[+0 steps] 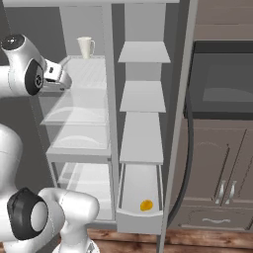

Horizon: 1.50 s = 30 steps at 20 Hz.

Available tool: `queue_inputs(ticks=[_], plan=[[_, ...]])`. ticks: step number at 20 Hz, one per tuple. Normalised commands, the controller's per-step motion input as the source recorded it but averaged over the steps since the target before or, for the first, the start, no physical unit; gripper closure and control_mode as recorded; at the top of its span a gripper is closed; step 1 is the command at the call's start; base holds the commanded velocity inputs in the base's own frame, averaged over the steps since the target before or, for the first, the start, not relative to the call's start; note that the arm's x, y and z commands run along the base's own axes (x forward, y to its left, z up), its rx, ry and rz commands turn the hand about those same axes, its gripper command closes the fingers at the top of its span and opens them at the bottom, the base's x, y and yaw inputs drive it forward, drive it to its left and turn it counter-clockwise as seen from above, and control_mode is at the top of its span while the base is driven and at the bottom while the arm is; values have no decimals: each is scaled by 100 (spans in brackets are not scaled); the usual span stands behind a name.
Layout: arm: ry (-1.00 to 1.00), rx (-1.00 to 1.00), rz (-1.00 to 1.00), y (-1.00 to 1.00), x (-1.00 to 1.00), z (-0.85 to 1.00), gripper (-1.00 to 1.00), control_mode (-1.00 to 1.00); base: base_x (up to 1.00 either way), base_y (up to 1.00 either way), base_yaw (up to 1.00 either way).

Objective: Take the peach and mango from the fridge shelf and place them in the freezer drawer to begin freezing them.

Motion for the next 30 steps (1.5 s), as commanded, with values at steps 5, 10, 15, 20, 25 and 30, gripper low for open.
queue_inputs(ticks=[5,10,15,20,25,30], plan=[[0,0,2,67,76,-4,-100,-100,0,0,0],[1,2,7,60,67,-1,-100,-100,0,0,0],[3,0,9,39,60,-27,-100,-100,0,0,0],[0,0,4,18,71,-25,-100,-100,0,0,0],[0,-1,0,0,55,-24,-100,-100,0,0,0],[0,-3,0,9,50,-26,-100,-100,0,0,0]])
